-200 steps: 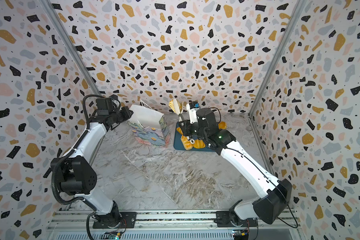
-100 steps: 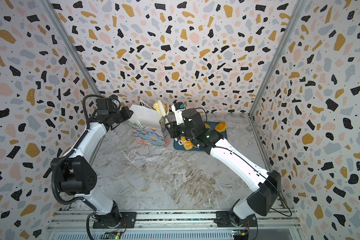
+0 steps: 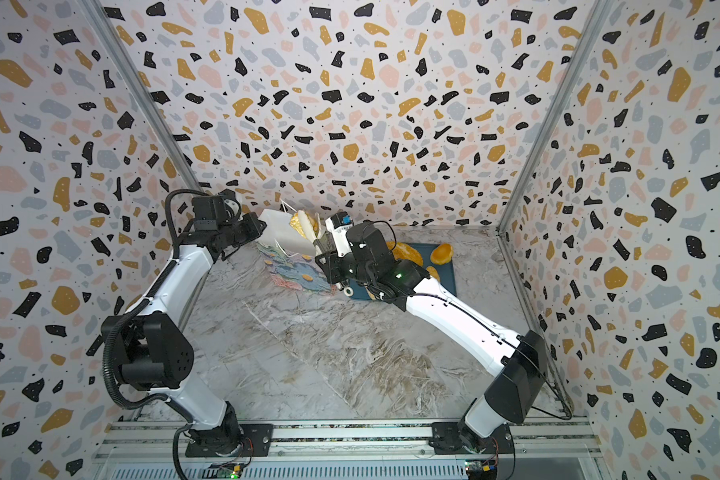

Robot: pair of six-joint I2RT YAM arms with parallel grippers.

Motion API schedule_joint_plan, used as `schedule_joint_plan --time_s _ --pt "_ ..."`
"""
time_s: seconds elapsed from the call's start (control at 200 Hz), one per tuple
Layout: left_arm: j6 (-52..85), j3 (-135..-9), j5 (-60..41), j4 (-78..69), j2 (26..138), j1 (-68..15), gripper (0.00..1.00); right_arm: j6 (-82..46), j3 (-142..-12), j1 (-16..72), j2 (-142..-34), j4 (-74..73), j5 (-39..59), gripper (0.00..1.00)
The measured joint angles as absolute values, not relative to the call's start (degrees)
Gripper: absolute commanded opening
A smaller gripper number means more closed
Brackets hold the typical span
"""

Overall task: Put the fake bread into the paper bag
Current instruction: 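Lower the bread into the bag and open the tongs with the right gripper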

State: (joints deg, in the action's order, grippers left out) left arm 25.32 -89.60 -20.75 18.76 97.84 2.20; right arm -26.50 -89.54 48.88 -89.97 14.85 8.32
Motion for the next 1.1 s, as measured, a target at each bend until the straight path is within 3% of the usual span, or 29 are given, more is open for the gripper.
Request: schedule_joint_plan --time_s 0.736,1.016,1.101 --pt "26.33 -89.60 -21.63 18.76 97.84 2.20 0.00 -24.93 -99.79 49.25 -101.43 17.08 8.29 0.25" --pt "27.59 -89.60 -22.09 18.76 97.84 2.20 0.00 -22.37 -107.53 49.25 -107.20 23.59 4.12 0.39" --pt "27.86 -89.60 -22.11 18.79 97.84 2.20 0.00 -21.78 -108.90 49.23 -108.05 24.86 3.25 0.40"
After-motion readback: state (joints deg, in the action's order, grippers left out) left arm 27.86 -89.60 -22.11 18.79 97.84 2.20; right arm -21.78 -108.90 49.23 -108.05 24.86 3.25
